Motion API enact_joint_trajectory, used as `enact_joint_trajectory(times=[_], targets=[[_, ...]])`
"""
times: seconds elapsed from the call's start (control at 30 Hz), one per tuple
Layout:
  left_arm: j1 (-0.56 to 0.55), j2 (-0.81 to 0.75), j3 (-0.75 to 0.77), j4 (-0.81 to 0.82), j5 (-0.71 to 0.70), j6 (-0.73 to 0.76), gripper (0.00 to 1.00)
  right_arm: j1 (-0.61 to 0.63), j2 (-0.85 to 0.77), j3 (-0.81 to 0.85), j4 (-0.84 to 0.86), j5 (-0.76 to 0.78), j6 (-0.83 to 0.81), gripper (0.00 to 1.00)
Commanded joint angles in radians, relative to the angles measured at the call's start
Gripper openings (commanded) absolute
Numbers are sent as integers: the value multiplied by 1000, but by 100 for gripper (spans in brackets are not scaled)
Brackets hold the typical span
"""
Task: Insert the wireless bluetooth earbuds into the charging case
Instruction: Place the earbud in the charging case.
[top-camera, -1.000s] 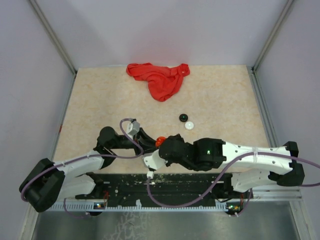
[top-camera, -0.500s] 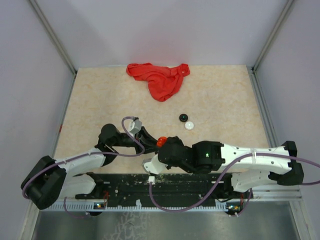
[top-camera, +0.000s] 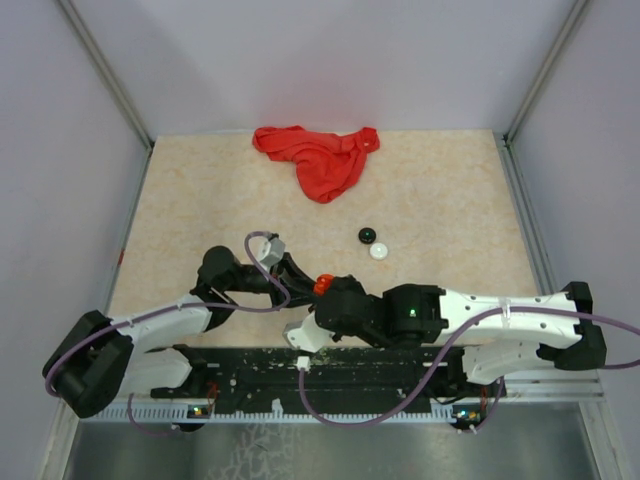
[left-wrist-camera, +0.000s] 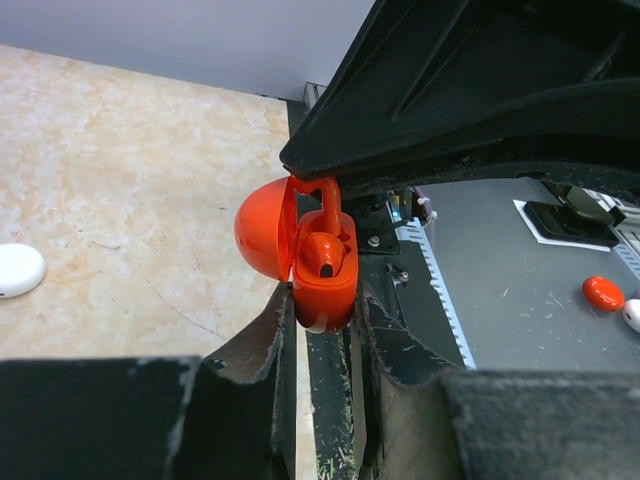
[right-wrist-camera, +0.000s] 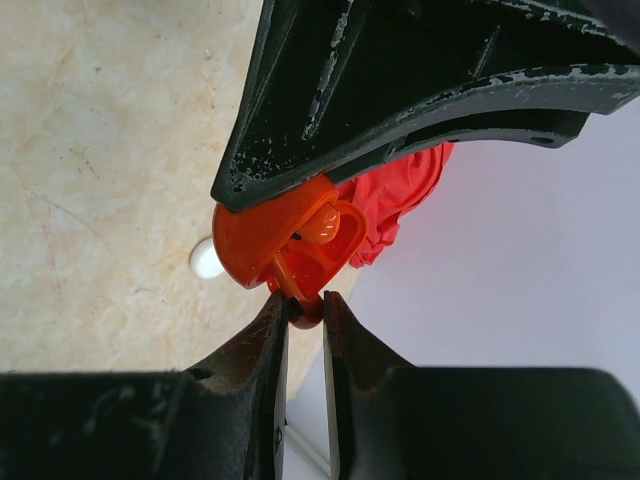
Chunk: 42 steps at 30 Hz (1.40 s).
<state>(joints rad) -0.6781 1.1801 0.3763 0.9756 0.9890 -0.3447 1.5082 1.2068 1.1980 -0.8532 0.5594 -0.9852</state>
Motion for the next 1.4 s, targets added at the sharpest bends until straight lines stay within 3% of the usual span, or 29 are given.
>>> enact_joint_trajectory(times=[0.0, 1.0, 1.37], targets=[[4, -5, 30, 19, 29, -11, 1, 13, 5, -7, 43, -9, -7, 2], [2, 35, 93, -26, 80, -38, 1, 13, 24, -42, 77, -5, -41, 6], [3, 63, 84, 93, 106, -146, 1, 14, 16, -61, 111, -14, -60, 10]])
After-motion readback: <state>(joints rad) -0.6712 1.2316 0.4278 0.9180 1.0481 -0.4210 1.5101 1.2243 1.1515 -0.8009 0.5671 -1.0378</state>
